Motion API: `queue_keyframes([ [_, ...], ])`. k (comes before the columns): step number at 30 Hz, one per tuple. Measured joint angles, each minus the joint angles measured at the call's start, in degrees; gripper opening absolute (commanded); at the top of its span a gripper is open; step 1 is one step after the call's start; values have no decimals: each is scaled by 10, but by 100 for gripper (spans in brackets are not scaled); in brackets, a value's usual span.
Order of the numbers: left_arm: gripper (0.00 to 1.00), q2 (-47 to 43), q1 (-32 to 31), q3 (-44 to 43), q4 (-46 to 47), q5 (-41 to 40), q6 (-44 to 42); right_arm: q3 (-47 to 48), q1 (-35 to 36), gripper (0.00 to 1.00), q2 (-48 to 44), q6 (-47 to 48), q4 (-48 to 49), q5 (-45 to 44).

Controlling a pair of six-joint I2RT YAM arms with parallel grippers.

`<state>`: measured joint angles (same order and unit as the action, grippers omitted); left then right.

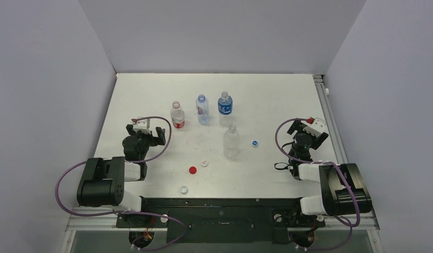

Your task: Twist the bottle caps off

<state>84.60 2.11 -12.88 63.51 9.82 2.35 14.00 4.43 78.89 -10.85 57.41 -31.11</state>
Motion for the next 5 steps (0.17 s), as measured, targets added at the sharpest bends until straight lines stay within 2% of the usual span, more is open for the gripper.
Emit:
queue_keyframes([
  [5,97,0,-1,0,-2,-6,0,0,0,85,0,0,0,0],
])
